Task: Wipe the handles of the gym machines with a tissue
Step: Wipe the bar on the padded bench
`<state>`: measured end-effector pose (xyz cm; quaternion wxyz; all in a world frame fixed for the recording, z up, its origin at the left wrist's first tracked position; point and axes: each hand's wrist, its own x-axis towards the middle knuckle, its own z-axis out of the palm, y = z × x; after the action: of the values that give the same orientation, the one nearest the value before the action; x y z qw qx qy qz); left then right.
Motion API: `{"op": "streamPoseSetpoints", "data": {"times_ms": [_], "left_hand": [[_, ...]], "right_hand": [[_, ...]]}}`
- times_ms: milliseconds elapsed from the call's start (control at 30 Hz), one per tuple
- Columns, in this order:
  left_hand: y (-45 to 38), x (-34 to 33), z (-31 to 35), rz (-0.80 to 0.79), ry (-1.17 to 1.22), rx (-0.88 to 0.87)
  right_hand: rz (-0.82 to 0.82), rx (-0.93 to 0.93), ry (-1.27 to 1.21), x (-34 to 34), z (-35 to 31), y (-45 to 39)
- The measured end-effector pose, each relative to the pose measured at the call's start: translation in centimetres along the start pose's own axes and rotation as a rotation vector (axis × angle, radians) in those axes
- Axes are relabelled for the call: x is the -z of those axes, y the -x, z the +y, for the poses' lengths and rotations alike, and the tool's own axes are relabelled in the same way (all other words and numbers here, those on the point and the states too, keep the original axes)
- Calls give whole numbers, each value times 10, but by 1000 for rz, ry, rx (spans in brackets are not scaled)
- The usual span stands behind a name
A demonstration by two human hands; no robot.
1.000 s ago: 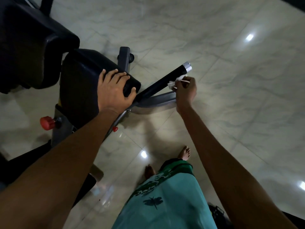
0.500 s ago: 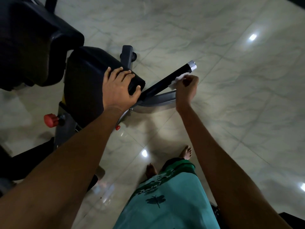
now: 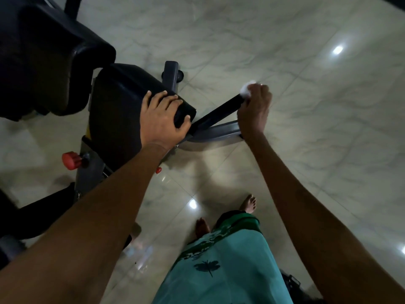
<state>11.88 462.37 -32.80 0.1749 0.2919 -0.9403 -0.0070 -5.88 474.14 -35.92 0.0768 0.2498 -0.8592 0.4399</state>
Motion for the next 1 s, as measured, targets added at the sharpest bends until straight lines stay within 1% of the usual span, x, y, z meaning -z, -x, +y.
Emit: {"op": "streamPoseSetpoints", "data": {"times_ms": [100, 133, 167, 200, 267, 300, 333, 400, 500, 533, 567, 633, 700, 767, 800, 933, 967, 1000], "left_hand": [[0, 1, 0, -1, -10, 2], [0, 1, 0, 1, -11, -1], [0, 1, 0, -1, -10, -1], [0, 1, 0, -4, -6, 0], [0, 2, 1, -2, 0, 3], [0, 2, 1, 0, 0, 4], [0, 2, 1, -1, 0, 3], [1, 2, 1, -7, -2, 1], [0, 2, 2, -13, -8, 10], [0, 2, 2, -8, -7, 13], [0, 2, 2, -4, -4, 14], [0, 1, 2, 2, -3, 11], [1, 1, 1, 14, -10, 3], [0, 2, 1, 16, -10, 3], [0, 2, 1, 11, -10, 5], [1, 2, 1, 2, -24, 12], [1, 2, 2, 2, -25, 10], [0, 2, 2, 1, -26, 7]], "right_hand": [[-197, 264, 3, -7, -4, 33], [-231, 310, 20, -7, -2, 36], [-225, 323, 26, -5, 1, 34], [-184, 293, 15, -2, 5, 27], [-92, 169, 16, 3, 9, 10], [-58, 116, 42, 3, 10, 4], [-47, 100, 60, 2, 9, 3], [-71, 167, 28, -6, -7, 20], [-220, 395, 36, -23, -30, 69], [-274, 432, 58, -26, -33, 79], [-293, 443, 71, -26, -33, 80], [-198, 412, 67, -22, -25, 67], [-100, 301, 56, -17, -17, 54], [-62, 217, 43, -19, -19, 57], [-73, 223, 31, -22, -25, 65], [-227, 334, 23, -31, -42, 99], [-234, 332, 11, -30, -38, 96], [-208, 315, -7, -27, -32, 88]]}}
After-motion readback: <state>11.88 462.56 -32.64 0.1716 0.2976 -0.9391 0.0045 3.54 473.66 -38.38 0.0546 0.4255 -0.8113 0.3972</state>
